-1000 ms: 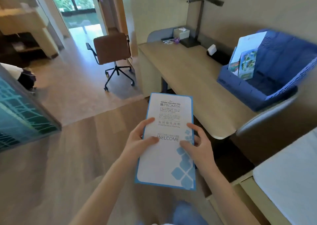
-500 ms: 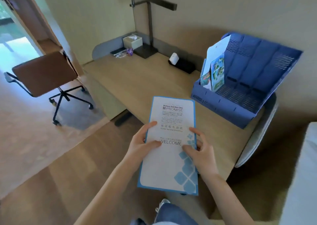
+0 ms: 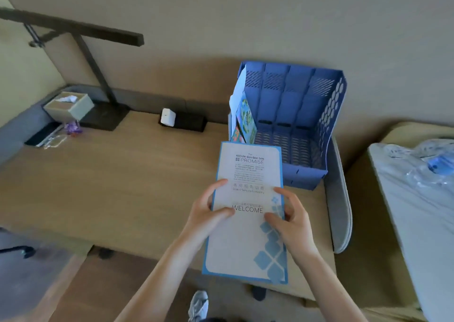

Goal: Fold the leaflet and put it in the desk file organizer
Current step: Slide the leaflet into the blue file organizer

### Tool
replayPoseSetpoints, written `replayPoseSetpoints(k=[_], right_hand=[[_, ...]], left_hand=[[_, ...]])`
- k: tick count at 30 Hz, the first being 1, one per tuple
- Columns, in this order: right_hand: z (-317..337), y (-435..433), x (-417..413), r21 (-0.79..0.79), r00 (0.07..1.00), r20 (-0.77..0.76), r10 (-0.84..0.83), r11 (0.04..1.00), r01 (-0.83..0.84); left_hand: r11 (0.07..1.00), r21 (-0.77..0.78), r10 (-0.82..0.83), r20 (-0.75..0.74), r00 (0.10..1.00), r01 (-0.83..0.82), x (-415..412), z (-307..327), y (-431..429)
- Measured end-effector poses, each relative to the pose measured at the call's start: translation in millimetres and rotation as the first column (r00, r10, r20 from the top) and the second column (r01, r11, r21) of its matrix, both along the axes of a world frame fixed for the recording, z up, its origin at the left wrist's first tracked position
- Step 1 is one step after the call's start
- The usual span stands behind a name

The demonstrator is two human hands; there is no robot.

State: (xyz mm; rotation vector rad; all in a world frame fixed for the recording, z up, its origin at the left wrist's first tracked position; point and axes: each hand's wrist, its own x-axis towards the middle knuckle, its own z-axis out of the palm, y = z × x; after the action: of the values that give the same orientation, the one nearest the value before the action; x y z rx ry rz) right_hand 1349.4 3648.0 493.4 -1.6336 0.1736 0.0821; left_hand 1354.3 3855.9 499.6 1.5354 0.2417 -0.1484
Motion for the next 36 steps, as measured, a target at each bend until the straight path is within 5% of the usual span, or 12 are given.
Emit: replayPoseSetpoints(k=[9,18,22,28,36], right_hand=[[7.2,28.8,26.5,0.046,0.966,-0.037,-0.255,0.965,0.257],[13.8,-12.1,87.7,0.0,0.967,-0.049,-0.249,0.968,0.249],[33.5,-38.3,144.6,0.029,0.985,0.058,-0.162,0.987,0.161],[58.7,-62.9,244.7,-0.204,0.961,0.259,0.099,0.978,-0.046],[44.4,-61.9,343.8,-0.405,0.872,0.353,0.339,0.896,-0.184]], left_hand=[[0.956,0.064,-0.287,0.02,0.958,0.285,81.8,5.7,22.5],[0.92,0.13,-0.383,0.109,0.917,0.369,141.4,17.0,5.1],[0.945,0.153,-0.317,0.219,0.923,0.288,177.3,40.5,-11.3],[0.975,0.224,-0.087,0.397,0.914,-0.005,223.1,62.9,-37.6],[0.839,0.415,0.092,0.531,0.842,-0.353,260.2,43.7,-63.1]])
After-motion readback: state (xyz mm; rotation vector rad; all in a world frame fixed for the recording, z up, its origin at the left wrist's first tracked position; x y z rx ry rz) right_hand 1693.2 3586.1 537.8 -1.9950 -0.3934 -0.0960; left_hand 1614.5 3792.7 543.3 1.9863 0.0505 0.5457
